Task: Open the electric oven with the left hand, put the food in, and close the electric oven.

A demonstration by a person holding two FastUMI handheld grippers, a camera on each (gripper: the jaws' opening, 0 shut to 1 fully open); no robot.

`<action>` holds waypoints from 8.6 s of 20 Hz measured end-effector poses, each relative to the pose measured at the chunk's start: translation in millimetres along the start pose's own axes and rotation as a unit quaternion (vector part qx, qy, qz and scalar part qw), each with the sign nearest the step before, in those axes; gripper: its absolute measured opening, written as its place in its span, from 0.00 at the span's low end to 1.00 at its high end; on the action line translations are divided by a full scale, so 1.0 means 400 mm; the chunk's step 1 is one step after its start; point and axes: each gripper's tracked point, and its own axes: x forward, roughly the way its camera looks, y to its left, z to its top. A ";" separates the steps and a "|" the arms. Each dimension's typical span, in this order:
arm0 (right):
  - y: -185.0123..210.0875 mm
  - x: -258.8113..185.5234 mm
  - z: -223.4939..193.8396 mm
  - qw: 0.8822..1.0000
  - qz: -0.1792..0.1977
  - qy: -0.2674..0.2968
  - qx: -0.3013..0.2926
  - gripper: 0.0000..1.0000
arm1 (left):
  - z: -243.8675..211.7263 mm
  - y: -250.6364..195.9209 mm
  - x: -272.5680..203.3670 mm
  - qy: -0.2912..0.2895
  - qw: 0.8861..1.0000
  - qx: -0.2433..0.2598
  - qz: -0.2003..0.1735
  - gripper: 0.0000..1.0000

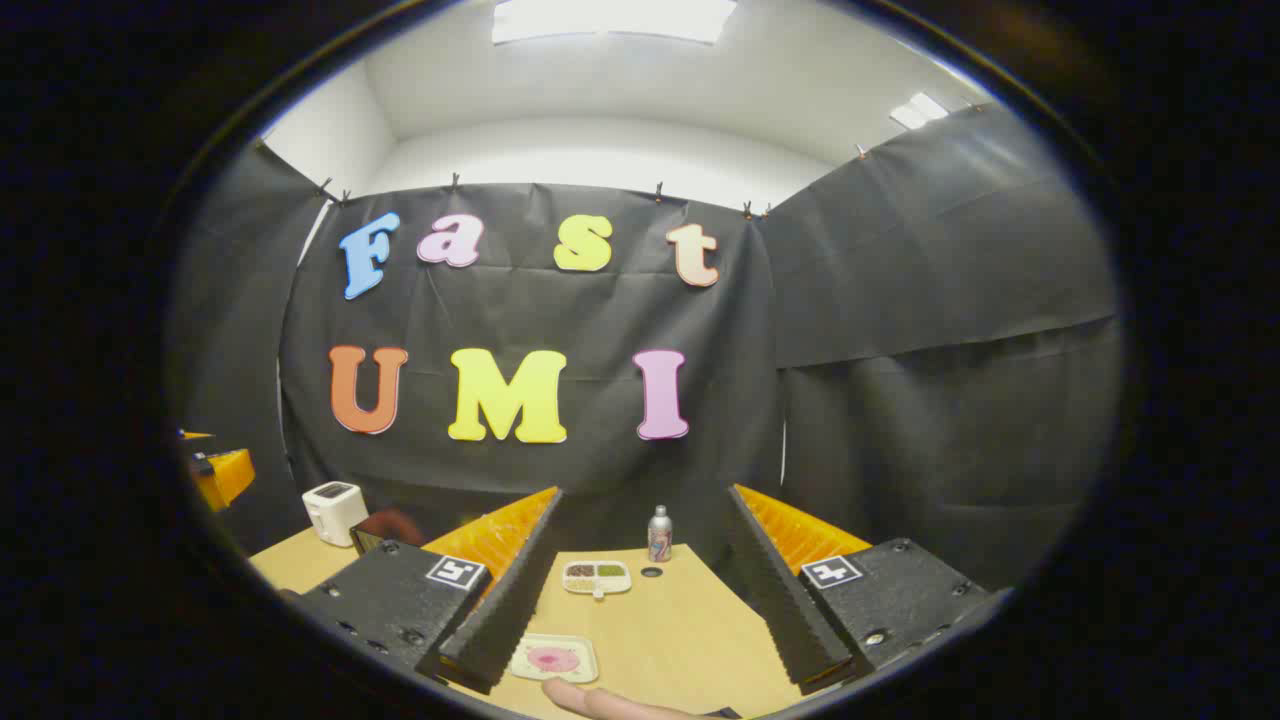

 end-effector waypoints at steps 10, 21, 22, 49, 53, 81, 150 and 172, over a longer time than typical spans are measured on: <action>-0.034 -0.029 0.008 1.000 0.013 -0.005 0.011 0.98 | 0.018 -0.029 -0.021 -0.008 1.000 -0.003 -0.021 0.94; -0.057 -0.040 -0.015 1.000 0.026 -0.011 0.013 0.98 | -0.050 -0.072 0.099 0.005 0.999 0.000 -0.032 0.94; -0.063 -0.037 -0.017 1.000 0.025 -0.012 0.014 0.98 | -0.068 -0.085 0.126 0.014 0.999 0.003 -0.041 0.94; -0.161 0.012 -0.048 0.999 -0.012 -0.029 -0.008 0.98 | -0.597 -0.124 0.667 0.260 0.964 0.016 -0.048 0.96; -0.195 0.008 -0.063 0.999 -0.028 -0.016 0.002 0.98 | -0.591 -0.128 0.658 0.256 0.965 0.013 -0.046 0.96; -0.225 -0.095 -0.063 0.997 -0.066 -0.032 0.029 1.00 | -0.790 -0.108 0.299 0.219 0.974 0.025 -0.055 0.94; -0.029 0.246 -0.418 0.987 0.078 0.138 -0.013 0.97 | -0.882 -0.039 0.372 0.292 0.955 -0.028 -0.051 0.96; 0.192 0.346 -1.105 0.719 0.193 0.667 0.029 0.70 | -0.430 0.003 0.193 0.058 0.998 -0.012 -0.003 0.93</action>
